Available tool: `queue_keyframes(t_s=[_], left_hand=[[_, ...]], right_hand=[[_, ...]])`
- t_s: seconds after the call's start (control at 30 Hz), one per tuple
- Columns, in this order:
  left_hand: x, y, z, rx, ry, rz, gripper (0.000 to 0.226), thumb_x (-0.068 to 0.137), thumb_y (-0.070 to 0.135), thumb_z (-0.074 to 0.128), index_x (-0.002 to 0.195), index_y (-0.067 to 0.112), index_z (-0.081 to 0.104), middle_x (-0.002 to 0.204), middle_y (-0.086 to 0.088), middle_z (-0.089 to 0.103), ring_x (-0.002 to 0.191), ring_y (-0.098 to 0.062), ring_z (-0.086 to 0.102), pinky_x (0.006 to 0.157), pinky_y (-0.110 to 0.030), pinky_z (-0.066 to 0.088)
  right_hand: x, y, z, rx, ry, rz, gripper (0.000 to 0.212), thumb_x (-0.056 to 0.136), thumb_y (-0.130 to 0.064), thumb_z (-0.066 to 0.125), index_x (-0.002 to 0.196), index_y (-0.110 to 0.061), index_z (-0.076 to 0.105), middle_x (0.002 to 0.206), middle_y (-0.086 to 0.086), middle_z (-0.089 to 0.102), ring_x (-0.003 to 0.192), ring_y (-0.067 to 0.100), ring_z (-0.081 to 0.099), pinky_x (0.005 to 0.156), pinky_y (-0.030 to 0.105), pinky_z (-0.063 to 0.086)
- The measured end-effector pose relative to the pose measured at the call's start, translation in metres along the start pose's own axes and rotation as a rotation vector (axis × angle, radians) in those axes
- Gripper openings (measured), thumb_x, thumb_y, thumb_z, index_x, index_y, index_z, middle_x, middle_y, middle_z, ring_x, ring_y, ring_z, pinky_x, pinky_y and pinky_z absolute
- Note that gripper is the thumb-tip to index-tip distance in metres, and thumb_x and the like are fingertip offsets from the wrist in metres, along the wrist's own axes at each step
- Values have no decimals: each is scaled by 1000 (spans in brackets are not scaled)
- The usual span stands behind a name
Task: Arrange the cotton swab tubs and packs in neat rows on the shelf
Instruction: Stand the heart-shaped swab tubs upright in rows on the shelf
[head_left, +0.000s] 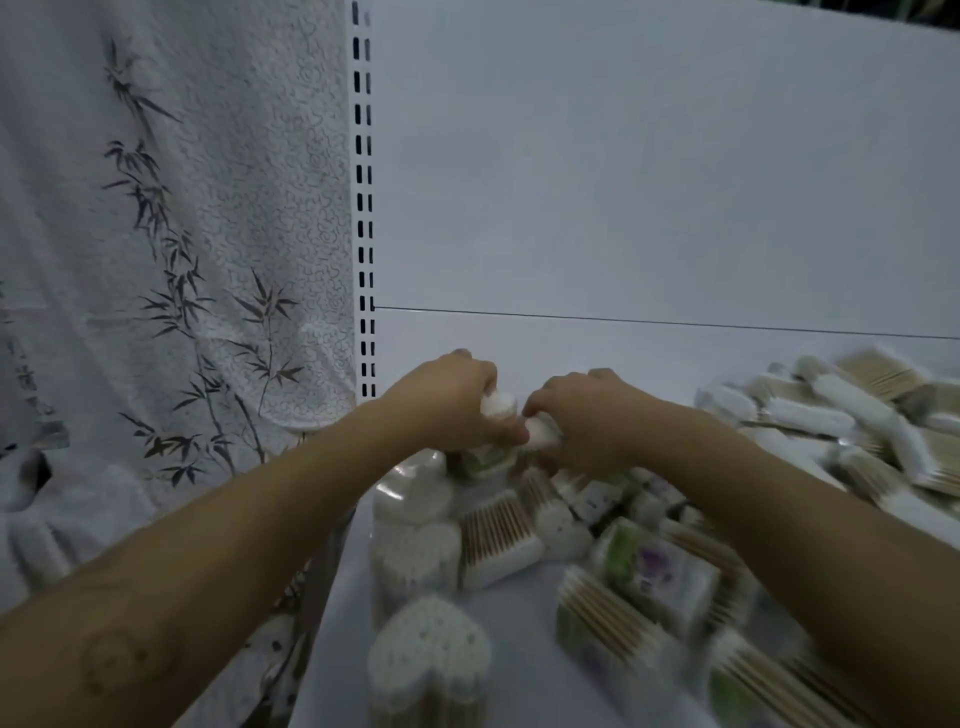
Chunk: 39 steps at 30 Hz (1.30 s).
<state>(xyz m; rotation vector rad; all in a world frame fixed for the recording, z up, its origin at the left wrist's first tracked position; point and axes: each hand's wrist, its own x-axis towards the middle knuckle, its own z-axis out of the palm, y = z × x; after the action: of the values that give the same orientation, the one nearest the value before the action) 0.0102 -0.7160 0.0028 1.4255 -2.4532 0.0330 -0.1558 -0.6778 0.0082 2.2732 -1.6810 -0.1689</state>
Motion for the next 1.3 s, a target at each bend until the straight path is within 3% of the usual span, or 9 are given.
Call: queue_keyframes(t_s=[0.2, 0.27, 0.37, 0.5, 0.6, 0.73, 0.93, 1.07, 1.3], left_hand=[[1, 9, 9, 316, -21, -61, 67, 74, 82, 49, 94, 18, 48, 99, -1, 62, 86, -21, 54, 79, -34, 45], [0, 9, 4, 319, -84, -77, 74, 71, 85, 49, 104, 19, 44, 108, 1, 60, 93, -22, 53, 89, -39, 41], [-3, 6, -8, 268, -218, -37, 76, 71, 73, 64, 129, 28, 43, 124, 5, 55, 104, -18, 51, 95, -41, 34], [-4, 1, -8, 157, -315, 67, 68, 72, 51, 79, 130, 39, 46, 122, 12, 57, 99, -12, 53, 93, -38, 45], [0, -1, -1, 190, -252, 92, 50, 78, 43, 75, 122, 37, 53, 115, 13, 60, 101, -12, 57, 92, -36, 46], [7, -3, 2, 208, -198, 98, 42, 80, 46, 74, 116, 33, 58, 109, 12, 60, 95, -12, 56, 84, -31, 44], [7, -5, 6, 153, -179, 79, 42, 78, 52, 74, 114, 33, 62, 98, 13, 55, 87, -11, 49, 79, -29, 43], [6, -6, 6, 178, -156, 99, 39, 80, 50, 72, 114, 33, 62, 105, 12, 58, 88, -9, 47, 76, -28, 40], [-10, 5, -4, 146, -138, 185, 39, 81, 50, 70, 114, 31, 62, 102, 14, 56, 91, -8, 51, 80, -27, 42]], right_hand=[[19, 1, 16, -20, -37, -41, 43, 96, -42, 50, 138, -29, 46, 129, 2, 56, 120, 24, 48, 99, 40, 32], [20, 2, 17, -36, -3, -57, 39, 95, -36, 52, 133, -28, 50, 123, 1, 58, 116, 24, 49, 94, 37, 32], [22, 4, 21, -60, 33, -72, 35, 92, -28, 54, 127, -25, 54, 118, 2, 57, 111, 23, 51, 87, 35, 32], [15, 6, 25, -22, 13, -67, 38, 92, -39, 55, 127, -23, 56, 120, 4, 57, 111, 24, 52, 91, 37, 38], [-1, 4, 12, -13, 94, -119, 37, 94, -45, 49, 125, -25, 59, 119, 1, 58, 108, 20, 52, 96, 37, 38], [-23, -14, -5, 68, 20, -288, 33, 94, -48, 50, 118, -31, 66, 110, -5, 63, 92, 14, 50, 82, 30, 39], [-30, -26, 14, -8, -176, -336, 51, 90, -59, 51, 135, -34, 52, 129, -1, 55, 123, 21, 45, 108, 48, 30], [-34, -16, 20, 29, -204, -353, 43, 88, -58, 55, 123, -35, 63, 117, -4, 60, 114, 18, 50, 95, 42, 47], [-38, 0, 18, 65, -230, -344, 27, 84, -46, 60, 107, -38, 71, 114, -13, 65, 105, 13, 59, 94, 38, 50]])
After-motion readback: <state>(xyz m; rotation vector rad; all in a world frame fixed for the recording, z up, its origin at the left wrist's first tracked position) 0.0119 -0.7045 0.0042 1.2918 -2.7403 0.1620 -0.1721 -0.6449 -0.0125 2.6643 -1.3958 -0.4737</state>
